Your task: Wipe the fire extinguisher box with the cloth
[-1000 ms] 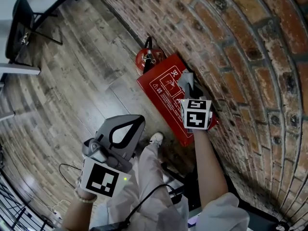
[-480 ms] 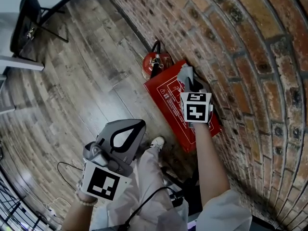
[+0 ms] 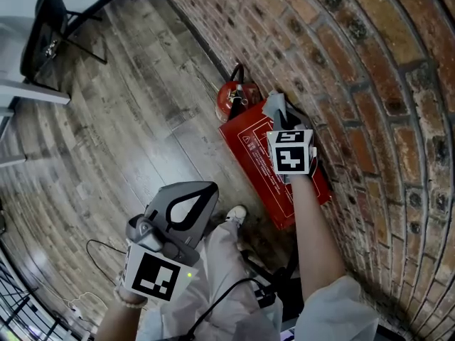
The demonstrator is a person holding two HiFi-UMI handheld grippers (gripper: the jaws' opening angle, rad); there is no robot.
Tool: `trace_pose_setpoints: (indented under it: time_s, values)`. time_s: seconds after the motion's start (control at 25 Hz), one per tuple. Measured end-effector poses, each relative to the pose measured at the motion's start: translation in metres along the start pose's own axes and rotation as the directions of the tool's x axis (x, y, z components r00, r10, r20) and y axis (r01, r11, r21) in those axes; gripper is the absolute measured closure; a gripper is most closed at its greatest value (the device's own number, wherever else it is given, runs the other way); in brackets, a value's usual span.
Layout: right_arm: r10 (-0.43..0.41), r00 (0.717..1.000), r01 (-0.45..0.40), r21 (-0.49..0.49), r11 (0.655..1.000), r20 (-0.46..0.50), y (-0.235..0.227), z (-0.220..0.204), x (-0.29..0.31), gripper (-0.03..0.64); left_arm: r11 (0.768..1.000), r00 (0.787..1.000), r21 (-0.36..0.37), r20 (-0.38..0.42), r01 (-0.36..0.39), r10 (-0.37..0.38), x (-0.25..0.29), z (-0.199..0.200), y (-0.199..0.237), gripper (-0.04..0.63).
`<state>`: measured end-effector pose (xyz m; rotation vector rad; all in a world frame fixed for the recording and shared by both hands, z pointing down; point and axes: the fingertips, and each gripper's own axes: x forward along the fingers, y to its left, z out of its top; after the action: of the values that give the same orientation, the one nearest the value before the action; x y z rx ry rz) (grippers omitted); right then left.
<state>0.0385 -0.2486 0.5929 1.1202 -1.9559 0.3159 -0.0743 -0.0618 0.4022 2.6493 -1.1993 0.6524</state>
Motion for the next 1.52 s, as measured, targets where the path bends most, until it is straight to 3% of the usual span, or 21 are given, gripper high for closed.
trace_pose_setpoints:
  time_s: [0.48, 0.8, 1.08, 1.52]
  values:
    - [-0.041, 0.998, 0.037, 0.068, 0.997, 0.048, -0.015, -0.007, -0.042, 0.598, 0.998, 0.999, 0.036, 0.008, 0.049, -0.049, -0.001, 0.013, -0.021, 0.598]
    - [-0.087, 0.992, 0.065, 0.232, 0.97, 0.087, -0.019, -0.042, -0.114, 0.598, 0.989, 0.992, 0.08, 0.031, 0.122, -0.125, 0.002, 0.032, -0.048, 0.598]
    - [-0.163, 0.986, 0.14, 0.367, 0.92, 0.032, -0.019, -0.105, -0.171, 0.598, 0.975, 0.981, 0.119, 0.029, 0.189, -0.194, 0.007, 0.04, -0.071, 0.598]
    - [-0.266, 0.956, 0.288, 0.545, 0.788, -0.122, -0.01, -0.206, -0.24, 0.598, 0.949, 0.96, 0.159, 0.016, 0.273, -0.279, 0.017, 0.047, -0.097, 0.598]
